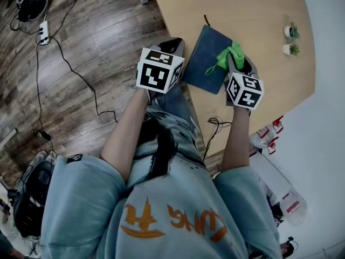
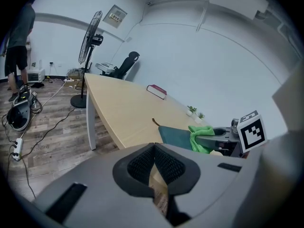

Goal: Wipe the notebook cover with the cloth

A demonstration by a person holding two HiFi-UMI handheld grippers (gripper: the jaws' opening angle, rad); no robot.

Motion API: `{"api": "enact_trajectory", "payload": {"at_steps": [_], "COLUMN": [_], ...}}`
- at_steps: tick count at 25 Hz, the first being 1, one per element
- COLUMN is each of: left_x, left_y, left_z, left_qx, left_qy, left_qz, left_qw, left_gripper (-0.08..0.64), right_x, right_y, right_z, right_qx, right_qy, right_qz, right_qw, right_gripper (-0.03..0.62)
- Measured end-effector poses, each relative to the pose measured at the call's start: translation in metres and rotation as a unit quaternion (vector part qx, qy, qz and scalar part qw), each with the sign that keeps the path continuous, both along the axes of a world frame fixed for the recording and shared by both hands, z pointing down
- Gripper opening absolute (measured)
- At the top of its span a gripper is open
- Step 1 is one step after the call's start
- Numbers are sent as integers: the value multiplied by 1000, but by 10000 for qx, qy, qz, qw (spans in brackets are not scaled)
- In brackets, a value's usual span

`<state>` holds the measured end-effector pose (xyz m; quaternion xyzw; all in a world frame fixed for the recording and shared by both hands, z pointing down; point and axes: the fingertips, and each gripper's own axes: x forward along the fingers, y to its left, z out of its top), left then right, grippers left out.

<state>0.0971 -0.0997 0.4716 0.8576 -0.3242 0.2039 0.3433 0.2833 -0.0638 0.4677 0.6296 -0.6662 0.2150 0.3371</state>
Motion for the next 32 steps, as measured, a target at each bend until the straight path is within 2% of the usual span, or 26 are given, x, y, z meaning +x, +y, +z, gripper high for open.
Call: {"api": "enact_trajectory", "payload": {"at_steps": [11,22,32], "left_x": [-1,15,22], "left_y": [15,33,40], "left_z": [-3,-6,-15], "left_qx": [21,13,106], "left_qy": [44,77,159], "left_qz": [137,339,358], "left_qw": [9999,9994,9992], "left_gripper": [18,18,18], "right_x": [-13,-23,-43], "right_y": [40,78,113], "right_z": [0,2,5], "right_qx": [-30,-74,-261], "right_qy": [-41,-227,-242], "right_qz": [123,251,107], "right_qw": [9999,9994,9993], "right_gripper": [144,144,144]}}
